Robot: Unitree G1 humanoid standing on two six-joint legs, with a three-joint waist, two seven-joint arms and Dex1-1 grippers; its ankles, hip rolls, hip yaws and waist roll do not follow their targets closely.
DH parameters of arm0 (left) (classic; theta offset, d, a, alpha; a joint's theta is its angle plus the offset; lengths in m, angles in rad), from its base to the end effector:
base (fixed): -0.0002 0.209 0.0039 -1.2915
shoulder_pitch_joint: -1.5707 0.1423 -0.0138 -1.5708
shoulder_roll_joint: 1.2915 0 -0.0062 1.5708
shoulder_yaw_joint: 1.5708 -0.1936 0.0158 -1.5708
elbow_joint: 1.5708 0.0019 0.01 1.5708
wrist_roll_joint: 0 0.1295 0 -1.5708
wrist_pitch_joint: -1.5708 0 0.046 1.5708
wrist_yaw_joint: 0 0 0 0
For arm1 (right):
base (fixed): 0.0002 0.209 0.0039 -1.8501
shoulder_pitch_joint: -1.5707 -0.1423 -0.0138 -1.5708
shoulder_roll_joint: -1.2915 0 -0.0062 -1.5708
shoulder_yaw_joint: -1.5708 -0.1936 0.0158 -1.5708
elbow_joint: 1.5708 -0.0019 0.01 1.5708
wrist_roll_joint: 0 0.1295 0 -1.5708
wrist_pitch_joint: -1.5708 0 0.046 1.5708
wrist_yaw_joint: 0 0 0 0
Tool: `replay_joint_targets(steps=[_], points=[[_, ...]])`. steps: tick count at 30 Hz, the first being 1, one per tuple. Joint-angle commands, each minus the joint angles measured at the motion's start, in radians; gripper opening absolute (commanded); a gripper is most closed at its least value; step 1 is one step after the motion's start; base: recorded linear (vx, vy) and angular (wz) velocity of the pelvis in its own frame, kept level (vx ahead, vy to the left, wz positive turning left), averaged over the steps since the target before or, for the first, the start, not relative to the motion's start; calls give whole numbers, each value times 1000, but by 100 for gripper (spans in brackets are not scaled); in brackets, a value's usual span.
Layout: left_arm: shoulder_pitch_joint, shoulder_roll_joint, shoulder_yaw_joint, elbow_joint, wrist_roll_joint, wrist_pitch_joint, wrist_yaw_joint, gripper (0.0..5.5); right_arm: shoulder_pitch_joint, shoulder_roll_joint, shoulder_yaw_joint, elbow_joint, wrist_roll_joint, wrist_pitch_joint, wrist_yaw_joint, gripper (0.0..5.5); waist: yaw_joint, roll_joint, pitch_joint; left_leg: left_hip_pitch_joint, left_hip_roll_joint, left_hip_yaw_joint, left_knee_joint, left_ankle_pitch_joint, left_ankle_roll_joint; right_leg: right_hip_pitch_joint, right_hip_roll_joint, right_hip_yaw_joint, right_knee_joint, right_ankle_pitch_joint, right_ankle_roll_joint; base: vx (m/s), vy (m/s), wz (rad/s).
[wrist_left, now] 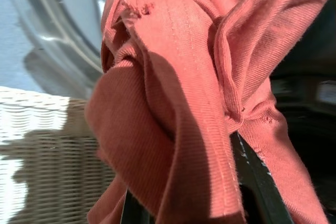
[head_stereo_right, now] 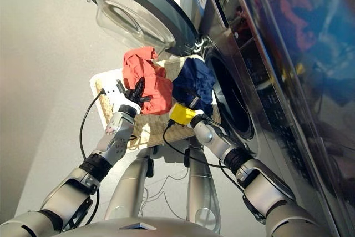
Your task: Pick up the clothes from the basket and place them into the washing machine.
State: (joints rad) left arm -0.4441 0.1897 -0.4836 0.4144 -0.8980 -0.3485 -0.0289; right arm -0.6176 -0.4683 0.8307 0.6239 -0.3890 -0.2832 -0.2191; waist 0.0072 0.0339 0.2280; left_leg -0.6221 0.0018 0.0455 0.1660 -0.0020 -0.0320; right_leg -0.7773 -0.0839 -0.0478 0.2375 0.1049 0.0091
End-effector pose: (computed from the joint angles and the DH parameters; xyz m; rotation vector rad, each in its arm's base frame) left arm 0.2651 0.1030 0.0561 -0.5503 -0.1200 -0.3652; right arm 0.2761 -0.1397 0.0377 -1.1371 -0.3024 0.5885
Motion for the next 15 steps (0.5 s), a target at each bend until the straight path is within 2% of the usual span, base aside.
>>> replay_joint_targets(steps=[1,4,7,12,13,14,15], points=[[14,-10,-27,-116,-63,-20,-43,0,-76,15,57,-66,-112,-20,-44,550,1,46,-38,-70,-63,-1,19,26,33,63,5,-44,-78,17,62,0,0,0],[24,-3,-68,-147,-101,-3,-50,0,-140,12,91,-86,-249,8,-112,550,11,56,-46,-79,-63,-6,21,28,34,56,5,-45,-75,12,62,0,0,0],[49,11,-92,-201,-152,10,-54,0,-168,28,73,-91,-339,45,-176,550,19,63,-53,-84,-60,-7,21,28,36,47,6,-44,-72,11,62,0,0,0],[52,22,-136,-226,-190,31,-68,0,-187,78,51,-71,-355,78,-208,550,24,61,-61,-98,-59,-3,27,27,38,36,9,-40,-69,11,62,0,0,0],[51,18,-143,-224,-197,36,-71,0,-193,87,47,-67,-346,81,-204,203,23,60,-62,-102,-59,-4,30,26,38,34,9,-38,-68,11,62,0,0,0],[48,16,-147,-221,-200,36,-70,0,-196,90,45,-66,-344,83,-208,0,23,60,-64,-103,-59,-5,32,26,38,32,10,-38,-67,10,61,0,0,0],[49,14,-149,-225,-200,35,-69,0,-194,89,42,-69,-343,83,-215,0,22,60,-65,-106,-59,-7,34,25,38,30,10,-38,-66,9,60,0,0,0]])
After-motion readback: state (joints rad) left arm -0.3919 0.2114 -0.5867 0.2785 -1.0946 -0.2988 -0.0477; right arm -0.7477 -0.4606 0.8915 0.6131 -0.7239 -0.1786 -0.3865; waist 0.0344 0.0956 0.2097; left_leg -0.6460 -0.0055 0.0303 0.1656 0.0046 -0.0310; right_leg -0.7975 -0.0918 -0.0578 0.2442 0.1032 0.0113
